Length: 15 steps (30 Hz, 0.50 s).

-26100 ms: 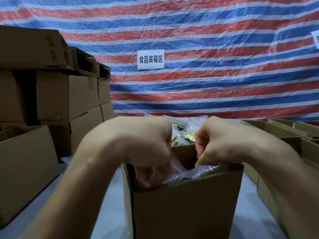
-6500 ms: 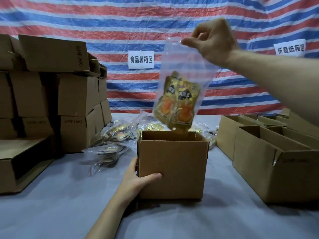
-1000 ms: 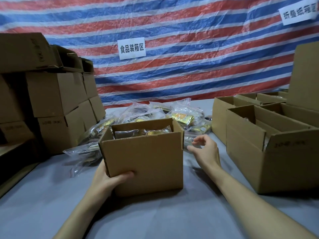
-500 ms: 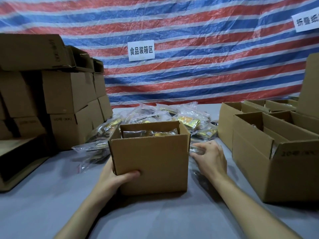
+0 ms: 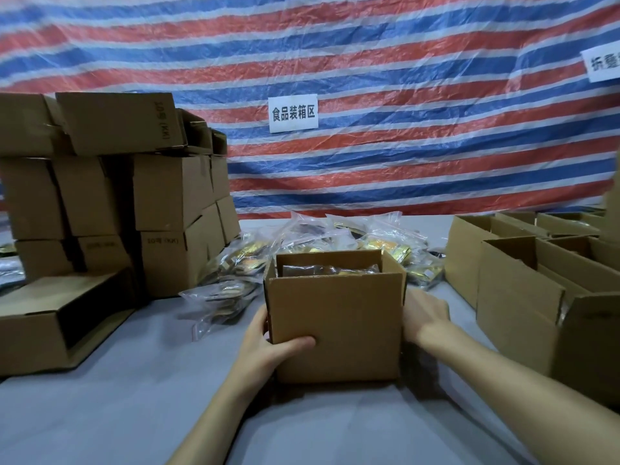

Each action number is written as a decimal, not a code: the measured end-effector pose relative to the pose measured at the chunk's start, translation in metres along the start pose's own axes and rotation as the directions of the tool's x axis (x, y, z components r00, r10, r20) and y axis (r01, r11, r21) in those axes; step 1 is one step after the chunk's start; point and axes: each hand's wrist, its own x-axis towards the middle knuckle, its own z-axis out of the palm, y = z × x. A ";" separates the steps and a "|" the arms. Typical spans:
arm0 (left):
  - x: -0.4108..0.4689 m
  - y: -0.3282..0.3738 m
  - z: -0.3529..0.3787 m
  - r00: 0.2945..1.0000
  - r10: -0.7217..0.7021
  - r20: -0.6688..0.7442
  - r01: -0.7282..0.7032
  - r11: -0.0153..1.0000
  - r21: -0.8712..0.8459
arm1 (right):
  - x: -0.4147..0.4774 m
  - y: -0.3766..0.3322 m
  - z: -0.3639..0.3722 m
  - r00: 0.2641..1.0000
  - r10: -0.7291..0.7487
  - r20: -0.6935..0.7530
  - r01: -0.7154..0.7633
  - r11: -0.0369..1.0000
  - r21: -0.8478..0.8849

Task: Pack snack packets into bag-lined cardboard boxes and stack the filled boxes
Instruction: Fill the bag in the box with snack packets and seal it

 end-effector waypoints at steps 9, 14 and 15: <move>0.000 -0.001 0.001 1.000 -0.008 0.013 0.009 0.999 -0.051 | 0.018 0.018 -0.075 0.974 0.064 -0.217 -0.029 0.986 0.164; -0.001 -0.001 0.001 1.000 -0.012 0.027 0.014 0.998 -0.067 | 0.017 0.027 -0.126 0.927 0.047 -0.373 0.022 0.984 0.178; -0.001 -0.002 0.001 1.000 -0.012 0.028 0.014 0.997 -0.072 | 0.017 0.029 -0.133 0.928 0.050 -0.370 0.013 0.986 0.165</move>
